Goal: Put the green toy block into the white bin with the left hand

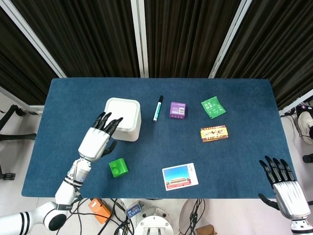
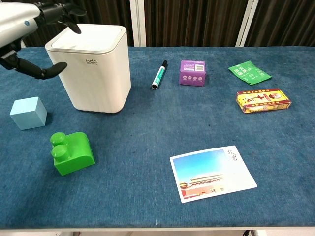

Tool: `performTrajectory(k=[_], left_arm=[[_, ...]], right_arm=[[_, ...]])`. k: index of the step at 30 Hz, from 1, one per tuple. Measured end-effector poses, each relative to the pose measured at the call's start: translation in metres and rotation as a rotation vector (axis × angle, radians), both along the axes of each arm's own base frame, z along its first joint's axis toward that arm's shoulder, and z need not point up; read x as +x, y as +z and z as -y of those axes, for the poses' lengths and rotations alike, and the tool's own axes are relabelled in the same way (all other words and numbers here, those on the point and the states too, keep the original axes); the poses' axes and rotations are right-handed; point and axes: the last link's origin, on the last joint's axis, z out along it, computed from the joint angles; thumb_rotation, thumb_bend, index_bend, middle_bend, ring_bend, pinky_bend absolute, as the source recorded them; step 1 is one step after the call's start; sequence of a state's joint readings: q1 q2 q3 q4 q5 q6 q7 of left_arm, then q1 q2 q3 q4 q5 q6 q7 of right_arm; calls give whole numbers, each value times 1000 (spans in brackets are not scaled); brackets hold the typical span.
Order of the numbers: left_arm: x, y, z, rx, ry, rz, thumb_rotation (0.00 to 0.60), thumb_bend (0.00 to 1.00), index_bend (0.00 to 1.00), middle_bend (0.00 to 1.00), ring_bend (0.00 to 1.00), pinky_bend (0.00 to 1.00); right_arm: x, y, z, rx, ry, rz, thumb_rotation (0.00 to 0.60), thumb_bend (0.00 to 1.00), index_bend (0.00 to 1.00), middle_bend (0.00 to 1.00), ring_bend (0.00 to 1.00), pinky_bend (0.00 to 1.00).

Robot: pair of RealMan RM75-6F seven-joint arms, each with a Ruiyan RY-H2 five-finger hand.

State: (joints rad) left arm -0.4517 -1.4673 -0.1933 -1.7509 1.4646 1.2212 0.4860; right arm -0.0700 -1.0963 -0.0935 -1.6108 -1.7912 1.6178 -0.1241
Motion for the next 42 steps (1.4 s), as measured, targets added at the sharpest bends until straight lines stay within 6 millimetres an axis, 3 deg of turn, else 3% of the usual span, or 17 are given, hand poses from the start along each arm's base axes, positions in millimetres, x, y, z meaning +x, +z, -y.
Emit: performTrajectory(k=[10,14,22,27,30,37,42], left_arm=[[2,-16,0,-21,18,-57,600,352,0,334,84,0],[2,-17,-1,-19,28,-56,600,351,0,336,80,0],[23,3,8,138,-155,-12,600,287,0,52,0,0],[28,21,27,219,-242,22,600,233,0,35,0,0],[20,21,42,195,-242,14,600,174,0,50,0,0],[-23,3,89,-40,-75,56,600,94,0,108,38,0],[-52,-13,103,-156,45,102,600,67,0,113,44,0]], right_arm=[[-1,3,-1,-9,1,9,600,252,0,0,0,0],[0,3,-2,-8,4,9,600,252,0,0,0,0],[0,1,-1,-1,2,3,600,252,0,0,0,0],[0,0,-1,2,0,1,600,252,0,0,0,0],[1,0,-1,0,0,2,600,252,0,0,0,0],[1,0,-3,-2,4,4,600,252,0,0,0,0],[1,-1,-5,0,7,3,600,252,0,0,0,0]])
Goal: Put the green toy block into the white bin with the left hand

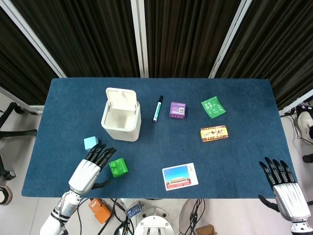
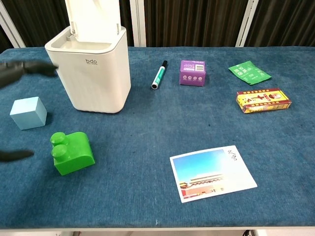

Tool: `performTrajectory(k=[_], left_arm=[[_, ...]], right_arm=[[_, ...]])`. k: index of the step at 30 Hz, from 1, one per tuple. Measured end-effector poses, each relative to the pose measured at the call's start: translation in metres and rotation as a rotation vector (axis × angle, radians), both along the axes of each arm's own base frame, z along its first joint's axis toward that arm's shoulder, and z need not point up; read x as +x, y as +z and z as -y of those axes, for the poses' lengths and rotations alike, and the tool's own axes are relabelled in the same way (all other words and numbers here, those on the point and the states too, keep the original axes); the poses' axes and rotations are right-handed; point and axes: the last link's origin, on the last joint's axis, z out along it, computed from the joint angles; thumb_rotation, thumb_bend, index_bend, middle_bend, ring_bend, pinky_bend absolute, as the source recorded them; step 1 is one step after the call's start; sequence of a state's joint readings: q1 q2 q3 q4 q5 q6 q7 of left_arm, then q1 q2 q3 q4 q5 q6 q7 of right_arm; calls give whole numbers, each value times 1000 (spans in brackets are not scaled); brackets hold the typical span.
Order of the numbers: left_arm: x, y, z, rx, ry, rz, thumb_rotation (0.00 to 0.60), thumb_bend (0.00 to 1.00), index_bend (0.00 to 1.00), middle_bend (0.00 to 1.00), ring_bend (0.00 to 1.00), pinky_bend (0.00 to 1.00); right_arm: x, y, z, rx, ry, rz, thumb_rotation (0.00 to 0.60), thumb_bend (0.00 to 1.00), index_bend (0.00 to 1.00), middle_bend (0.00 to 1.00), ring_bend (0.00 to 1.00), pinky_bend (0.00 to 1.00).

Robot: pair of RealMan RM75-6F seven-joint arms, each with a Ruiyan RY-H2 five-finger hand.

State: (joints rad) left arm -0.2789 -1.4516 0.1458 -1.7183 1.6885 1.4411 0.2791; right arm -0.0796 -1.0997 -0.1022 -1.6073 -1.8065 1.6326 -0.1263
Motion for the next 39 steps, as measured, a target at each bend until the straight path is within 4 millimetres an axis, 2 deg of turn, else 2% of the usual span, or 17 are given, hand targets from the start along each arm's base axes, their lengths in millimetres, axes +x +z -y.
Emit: performTrajectory(k=[5,10,14,17,18,21,29,32,39], left_arm=[[-22,-26,2,-52,65,-30,600,62,0,112,44,20],[-31,-51,-2,-96,127,-52,600,49,0,112,44,63],[-33,-62,-7,-99,152,-72,600,47,11,119,54,131],[-34,-67,-10,-98,176,-74,600,47,63,159,114,271],[-34,-68,-11,-98,183,-70,600,48,99,191,160,338],[-33,-72,-12,-93,198,-44,600,49,144,237,247,442],[-22,-76,-18,-53,187,47,600,69,216,335,345,526],[-19,-76,-22,-39,198,78,600,132,260,371,380,547],[-18,-76,-25,-34,233,110,600,408,385,467,493,638]], right_arm=[[0,1,-1,-3,5,3,600,252,0,0,0,0],[0,3,-2,-9,4,9,600,252,0,0,0,0],[-1,3,-1,-6,5,8,600,252,0,0,0,0],[-1,4,-1,-7,7,8,600,252,0,0,0,0],[-1,4,-1,-8,7,9,600,252,0,0,0,0],[-1,4,-1,-8,7,8,600,252,0,0,0,0],[-1,2,-1,-3,6,2,600,252,0,0,0,0],[-1,2,0,-4,5,3,600,252,0,0,0,0],[-1,4,-1,-10,6,7,600,252,0,0,0,0]])
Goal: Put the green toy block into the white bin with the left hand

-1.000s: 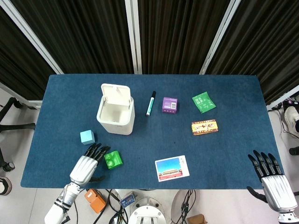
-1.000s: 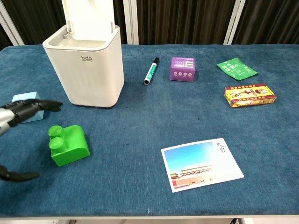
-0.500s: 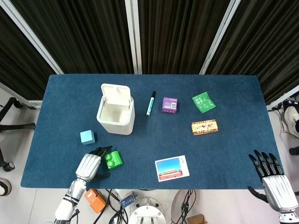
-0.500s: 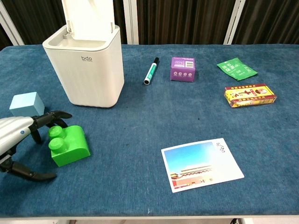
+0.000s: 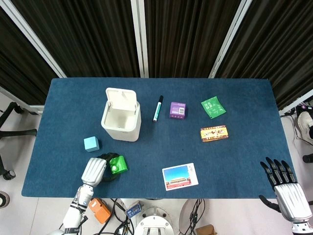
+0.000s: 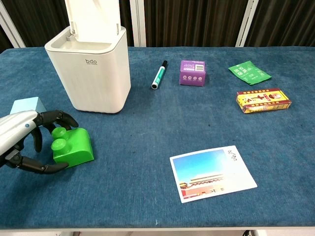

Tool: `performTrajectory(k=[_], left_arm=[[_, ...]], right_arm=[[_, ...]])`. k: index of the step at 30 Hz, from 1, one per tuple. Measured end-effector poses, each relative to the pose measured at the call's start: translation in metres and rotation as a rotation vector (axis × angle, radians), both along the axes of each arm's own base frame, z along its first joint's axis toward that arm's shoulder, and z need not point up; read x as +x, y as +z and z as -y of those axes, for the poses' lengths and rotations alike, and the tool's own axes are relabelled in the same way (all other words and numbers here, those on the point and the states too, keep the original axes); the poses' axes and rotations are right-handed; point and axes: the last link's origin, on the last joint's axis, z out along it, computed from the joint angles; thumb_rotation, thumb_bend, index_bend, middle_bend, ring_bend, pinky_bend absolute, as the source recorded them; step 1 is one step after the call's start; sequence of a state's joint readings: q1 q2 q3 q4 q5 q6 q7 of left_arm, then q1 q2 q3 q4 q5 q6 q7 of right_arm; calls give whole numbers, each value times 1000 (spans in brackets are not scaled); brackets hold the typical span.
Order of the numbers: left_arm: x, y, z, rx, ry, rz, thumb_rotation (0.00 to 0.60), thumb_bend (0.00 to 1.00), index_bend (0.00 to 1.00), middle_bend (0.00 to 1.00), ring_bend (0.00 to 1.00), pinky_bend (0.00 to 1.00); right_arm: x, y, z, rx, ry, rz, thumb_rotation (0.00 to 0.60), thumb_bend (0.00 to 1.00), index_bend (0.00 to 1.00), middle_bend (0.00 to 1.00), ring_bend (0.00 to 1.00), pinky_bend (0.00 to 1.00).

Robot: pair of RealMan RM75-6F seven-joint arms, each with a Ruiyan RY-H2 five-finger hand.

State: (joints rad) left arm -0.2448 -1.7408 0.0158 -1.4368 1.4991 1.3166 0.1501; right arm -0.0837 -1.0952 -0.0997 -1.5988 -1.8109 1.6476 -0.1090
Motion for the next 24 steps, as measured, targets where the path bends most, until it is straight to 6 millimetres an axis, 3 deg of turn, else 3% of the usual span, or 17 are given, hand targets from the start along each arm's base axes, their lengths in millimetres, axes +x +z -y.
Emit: performTrajectory(k=[4,9,15,19,24], left_arm=[[4,6,1,16,-11,19,600,528,434,516,542,676],[16,23,5,76,-60,53,600,549,443,528,554,685],[51,66,2,266,-177,110,600,537,444,529,554,685],[78,91,-21,413,-221,101,600,532,450,529,554,685],[101,100,-62,473,-183,66,600,520,454,528,549,685]], right_arm=[[0,0,0,1,0,0,600,252,0,0,0,0],[0,-1,0,2,-1,-1,600,252,0,0,0,0],[1,-3,0,7,-2,-8,600,252,0,0,0,0],[1,-6,1,13,-5,-14,600,252,0,0,0,0],[1,-5,1,9,-6,-12,600,252,0,0,0,0]])
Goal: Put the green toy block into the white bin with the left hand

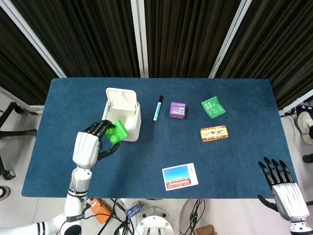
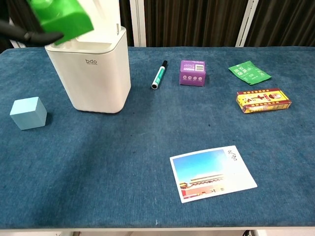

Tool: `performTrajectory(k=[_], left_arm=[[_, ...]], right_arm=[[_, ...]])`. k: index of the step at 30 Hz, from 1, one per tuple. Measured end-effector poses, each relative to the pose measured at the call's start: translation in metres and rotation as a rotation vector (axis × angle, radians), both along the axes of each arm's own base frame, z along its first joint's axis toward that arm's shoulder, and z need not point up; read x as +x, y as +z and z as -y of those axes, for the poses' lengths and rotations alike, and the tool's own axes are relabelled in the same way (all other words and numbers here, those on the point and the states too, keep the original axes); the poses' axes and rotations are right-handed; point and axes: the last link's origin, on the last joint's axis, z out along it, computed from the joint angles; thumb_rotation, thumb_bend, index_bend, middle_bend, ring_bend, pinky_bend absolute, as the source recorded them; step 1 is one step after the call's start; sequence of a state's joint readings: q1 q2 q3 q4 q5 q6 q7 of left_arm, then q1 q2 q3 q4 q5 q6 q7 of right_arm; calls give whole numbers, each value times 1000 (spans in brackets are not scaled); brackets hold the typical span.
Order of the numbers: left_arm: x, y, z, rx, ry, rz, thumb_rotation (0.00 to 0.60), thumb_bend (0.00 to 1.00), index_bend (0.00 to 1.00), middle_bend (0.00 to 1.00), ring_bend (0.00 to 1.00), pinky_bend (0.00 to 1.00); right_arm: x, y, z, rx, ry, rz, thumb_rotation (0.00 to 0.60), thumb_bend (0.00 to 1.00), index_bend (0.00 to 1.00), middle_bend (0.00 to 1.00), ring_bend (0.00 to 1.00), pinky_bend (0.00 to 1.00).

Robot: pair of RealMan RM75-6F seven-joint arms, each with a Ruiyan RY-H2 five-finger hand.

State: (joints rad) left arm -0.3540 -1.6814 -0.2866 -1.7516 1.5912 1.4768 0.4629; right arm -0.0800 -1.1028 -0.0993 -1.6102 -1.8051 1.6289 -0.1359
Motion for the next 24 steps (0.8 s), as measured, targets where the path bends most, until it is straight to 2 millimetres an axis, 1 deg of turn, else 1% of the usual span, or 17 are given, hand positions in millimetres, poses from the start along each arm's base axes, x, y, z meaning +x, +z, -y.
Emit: performTrajectory(k=[1,3,5,7,8,9,10,11,13,14,15,17,19,21,24], left_arm=[[4,-1,-11,1,19,1,600,512,454,527,544,682],[9,-4,-26,-6,48,-3,600,496,454,519,516,649],[10,-11,-41,-26,82,-14,600,471,454,504,482,600],[8,-16,-52,-33,108,-32,600,427,445,471,430,527],[7,-18,-56,-32,115,-41,600,389,420,437,382,470],[5,-19,-59,-32,122,-49,600,338,373,389,327,418],[3,-21,-64,-37,132,-58,600,260,298,323,262,380],[2,-23,-66,-47,139,-60,600,209,255,286,227,367],[-1,-25,-68,-76,144,-55,598,69,148,205,149,356],[-2,-25,-68,-80,141,-58,580,32,119,185,129,356],[-2,-25,-68,-76,135,-66,538,7,96,167,115,356],[-2,-22,-64,-58,116,-94,445,0,89,159,105,356],[0,-21,-59,-60,98,-102,395,0,85,156,105,355],[1,-19,-53,-70,85,-108,380,0,70,145,104,353],[3,-17,-38,-85,57,-135,378,0,61,138,104,352]], right_arm=[[0,1,0,-3,1,2,600,252,0,0,0,0],[0,3,-1,-11,3,8,600,252,0,0,0,0],[-1,6,-1,-19,3,15,600,252,0,0,0,0],[-2,7,-1,-22,2,19,600,252,0,0,0,0],[-3,8,-2,-22,4,20,600,252,0,0,0,0],[-3,8,-2,-21,6,20,600,252,0,0,0,0],[-2,8,-2,-21,8,20,600,252,0,0,0,0],[-2,9,-3,-23,11,21,600,252,0,0,0,0],[-2,10,-4,-29,12,23,600,252,0,0,0,0],[-2,10,-4,-30,12,25,600,252,0,0,0,0],[-2,10,-4,-29,12,25,600,252,0,0,0,0],[-2,10,-4,-27,13,23,600,252,0,0,0,0],[-2,9,-4,-25,13,20,600,252,0,0,0,0],[-2,8,-4,-23,11,17,600,252,0,0,0,0],[-2,6,-3,-16,7,14,600,252,0,0,0,0]])
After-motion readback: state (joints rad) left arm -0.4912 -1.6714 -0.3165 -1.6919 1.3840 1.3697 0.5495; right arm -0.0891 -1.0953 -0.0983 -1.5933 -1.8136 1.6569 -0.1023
